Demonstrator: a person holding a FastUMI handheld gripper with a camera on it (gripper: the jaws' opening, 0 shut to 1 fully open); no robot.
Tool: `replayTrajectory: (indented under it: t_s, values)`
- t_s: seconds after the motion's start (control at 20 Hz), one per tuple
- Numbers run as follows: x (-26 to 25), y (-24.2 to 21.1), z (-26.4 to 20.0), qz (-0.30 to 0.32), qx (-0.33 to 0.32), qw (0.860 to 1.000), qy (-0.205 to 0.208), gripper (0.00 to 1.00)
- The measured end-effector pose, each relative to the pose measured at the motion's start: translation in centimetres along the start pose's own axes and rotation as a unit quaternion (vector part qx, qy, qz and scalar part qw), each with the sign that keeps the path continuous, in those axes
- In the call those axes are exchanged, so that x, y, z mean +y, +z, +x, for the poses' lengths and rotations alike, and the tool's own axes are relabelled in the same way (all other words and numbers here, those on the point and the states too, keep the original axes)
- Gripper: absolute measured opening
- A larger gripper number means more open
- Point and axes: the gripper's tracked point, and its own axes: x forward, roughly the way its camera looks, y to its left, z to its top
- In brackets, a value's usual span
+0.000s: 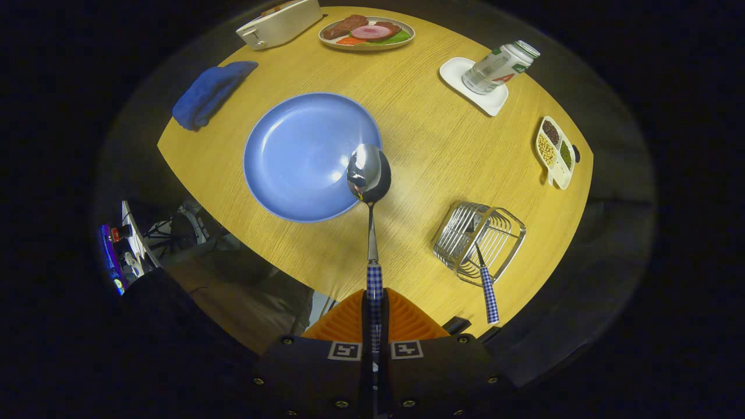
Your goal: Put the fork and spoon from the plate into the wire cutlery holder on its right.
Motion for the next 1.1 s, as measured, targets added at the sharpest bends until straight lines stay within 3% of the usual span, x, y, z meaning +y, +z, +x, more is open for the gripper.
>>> replayTrajectory:
  t_s: [0.25, 0.65, 1.1]
  values:
    - [-1.8, -1.6, -0.9, 0.027, 0.009, 0.999, 0.016, 0.04]
    - [-6.4, -4.2, -1.4, 0.071, 0.048, 0.996, 0.009, 0.04]
    - [-9.3, -5.3, -0.8, 0.117, 0.083, 0.989, 0.04, 0.04]
